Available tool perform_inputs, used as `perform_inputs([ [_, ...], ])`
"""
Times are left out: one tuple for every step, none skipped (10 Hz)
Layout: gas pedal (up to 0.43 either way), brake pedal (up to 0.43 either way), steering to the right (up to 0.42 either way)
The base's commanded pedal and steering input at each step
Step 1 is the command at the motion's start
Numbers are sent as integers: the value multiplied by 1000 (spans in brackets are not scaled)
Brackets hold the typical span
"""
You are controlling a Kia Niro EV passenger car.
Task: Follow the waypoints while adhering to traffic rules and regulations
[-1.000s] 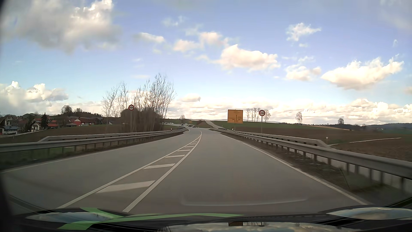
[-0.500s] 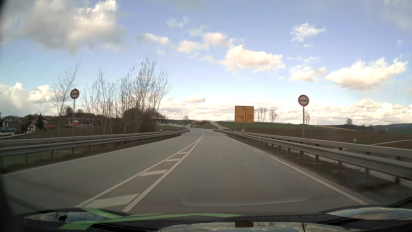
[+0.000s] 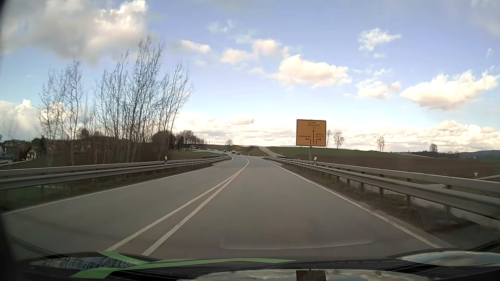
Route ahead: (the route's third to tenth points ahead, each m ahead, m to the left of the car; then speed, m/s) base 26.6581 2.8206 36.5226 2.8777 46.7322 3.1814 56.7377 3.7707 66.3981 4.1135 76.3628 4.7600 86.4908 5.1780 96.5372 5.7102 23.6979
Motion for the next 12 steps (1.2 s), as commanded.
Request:
perform_inputs([
  [118, 0, -10],
  [118, 0, -10],
  [118, 0, -10],
  [118, 0, -10],
  [118, 0, -10],
  [118, 0, -9],
  [118, 0, -10],
  [118, 0, -9],
  [118, 0, -8],
  [118, 0, -8],
  [118, 0, -7],
  [118, 0, -7],
])
